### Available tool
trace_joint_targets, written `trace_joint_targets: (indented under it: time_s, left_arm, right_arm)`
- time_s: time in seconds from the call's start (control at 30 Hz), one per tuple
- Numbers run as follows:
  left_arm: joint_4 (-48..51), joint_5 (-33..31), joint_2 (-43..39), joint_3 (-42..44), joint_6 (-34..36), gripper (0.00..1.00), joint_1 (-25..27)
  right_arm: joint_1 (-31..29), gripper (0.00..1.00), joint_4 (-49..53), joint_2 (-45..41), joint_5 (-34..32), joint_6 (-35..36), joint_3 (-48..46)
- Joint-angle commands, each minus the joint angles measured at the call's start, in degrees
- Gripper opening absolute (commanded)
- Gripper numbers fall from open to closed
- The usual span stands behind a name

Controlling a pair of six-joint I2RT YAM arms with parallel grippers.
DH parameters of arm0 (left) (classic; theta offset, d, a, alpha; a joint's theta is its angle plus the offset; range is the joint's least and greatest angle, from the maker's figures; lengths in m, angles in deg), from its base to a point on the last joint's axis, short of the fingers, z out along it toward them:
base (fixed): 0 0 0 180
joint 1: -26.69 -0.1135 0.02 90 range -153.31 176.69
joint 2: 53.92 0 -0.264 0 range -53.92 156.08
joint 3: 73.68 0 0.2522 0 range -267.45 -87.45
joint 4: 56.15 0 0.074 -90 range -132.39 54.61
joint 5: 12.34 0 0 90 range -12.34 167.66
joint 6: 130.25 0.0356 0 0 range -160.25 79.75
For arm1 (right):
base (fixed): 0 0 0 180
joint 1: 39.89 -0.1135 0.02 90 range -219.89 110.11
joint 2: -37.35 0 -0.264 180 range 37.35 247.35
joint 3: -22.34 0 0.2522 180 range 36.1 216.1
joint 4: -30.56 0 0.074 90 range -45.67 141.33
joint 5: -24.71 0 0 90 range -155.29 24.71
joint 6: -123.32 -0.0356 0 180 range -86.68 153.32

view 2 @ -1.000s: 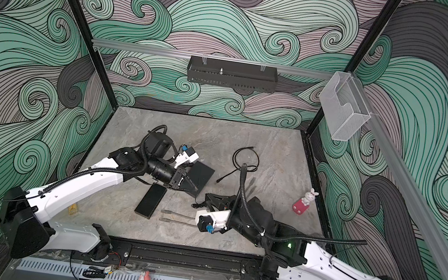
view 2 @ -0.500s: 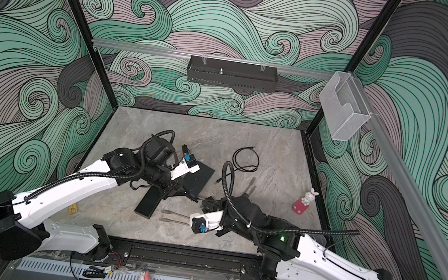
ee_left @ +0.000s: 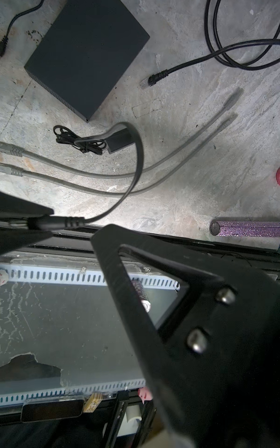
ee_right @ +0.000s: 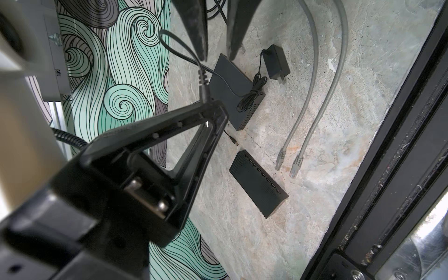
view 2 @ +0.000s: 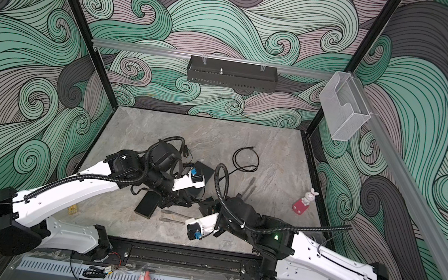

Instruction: Insert the plug into the switch port

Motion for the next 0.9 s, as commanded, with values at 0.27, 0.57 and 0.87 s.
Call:
trace_joint_targets:
  time_s: [0.27, 0.57, 0.87]
  left_arm:
    - [3.5, 2.9, 1.4, -3.2, 0.4, 0.00, 0.4]
    - [5.0, 3.8, 2.1, -4.1, 0.8, 0.00, 1.1]
    - [5.9, 3.7, 2.8, -4.4, 0.8, 0.00, 1.6]
  right_arm:
    - [-1.4, 0.23, -1.0, 0.8, -2.7, 2.1, 0.0]
    - [-1.5, 0.23, -1.0, 3.0, -3.9, 2.2, 0.5]
    - [-1.5, 0.14, -1.4, 4.0, -3.8, 2.3, 0.7]
